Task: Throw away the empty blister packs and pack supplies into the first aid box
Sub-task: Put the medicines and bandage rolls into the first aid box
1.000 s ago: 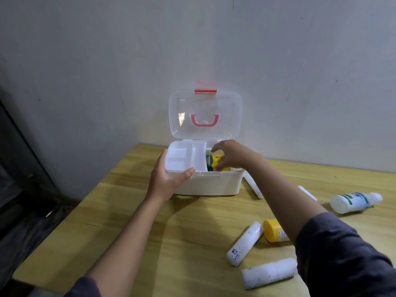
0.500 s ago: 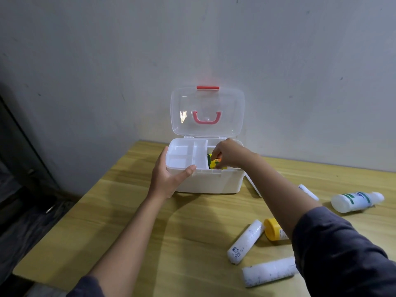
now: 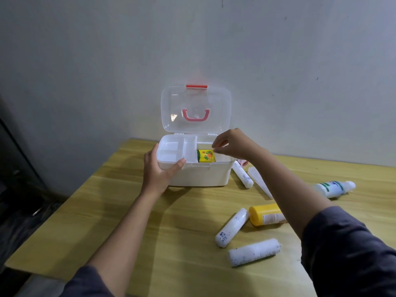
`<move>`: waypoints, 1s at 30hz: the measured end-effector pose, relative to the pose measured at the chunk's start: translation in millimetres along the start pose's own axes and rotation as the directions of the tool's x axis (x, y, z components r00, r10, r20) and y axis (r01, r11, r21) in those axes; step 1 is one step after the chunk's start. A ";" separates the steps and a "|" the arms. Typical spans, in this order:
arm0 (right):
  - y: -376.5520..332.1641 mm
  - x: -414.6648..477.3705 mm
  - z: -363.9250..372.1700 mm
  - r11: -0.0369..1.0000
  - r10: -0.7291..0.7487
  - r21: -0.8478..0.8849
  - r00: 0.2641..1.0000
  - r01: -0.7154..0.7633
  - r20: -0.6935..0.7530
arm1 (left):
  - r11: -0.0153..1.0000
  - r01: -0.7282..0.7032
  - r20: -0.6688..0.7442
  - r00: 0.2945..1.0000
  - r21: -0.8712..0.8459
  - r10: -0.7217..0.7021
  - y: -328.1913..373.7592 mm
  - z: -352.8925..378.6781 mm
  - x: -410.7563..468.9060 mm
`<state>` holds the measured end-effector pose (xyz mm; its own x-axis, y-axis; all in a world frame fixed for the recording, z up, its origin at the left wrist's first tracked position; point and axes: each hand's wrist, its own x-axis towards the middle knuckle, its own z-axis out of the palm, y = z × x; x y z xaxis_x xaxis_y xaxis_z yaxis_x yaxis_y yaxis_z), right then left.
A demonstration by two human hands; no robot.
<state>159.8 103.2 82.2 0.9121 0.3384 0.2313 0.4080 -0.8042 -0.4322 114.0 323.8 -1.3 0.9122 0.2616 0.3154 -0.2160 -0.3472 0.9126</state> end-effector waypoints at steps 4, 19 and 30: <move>6.7 -27.1 -22.0 0.996 0.053 0.079 0.988 -0.042 -0.143 | 1.000 -0.011 -0.025 1.000 -0.007 0.011 -3.6 3.4 -2.9; 85.7 -134.6 13.0 0.842 0.530 -0.060 0.843 -0.536 -0.093 | 0.998 0.005 -0.061 0.998 -0.058 -0.009 0.3 13.5 -12.0; 87.1 -119.0 0.4 0.828 0.558 0.213 0.795 -0.518 -0.235 | 0.997 0.007 -0.077 0.997 -0.077 -0.013 -1.9 16.4 -13.0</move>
<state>86.8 -6.9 16.7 0.9440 -0.2950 0.1478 -0.1265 -0.7375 -0.6634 108.3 306.3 -11.4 0.8854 0.3343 0.3230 -0.2361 -0.2753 0.9319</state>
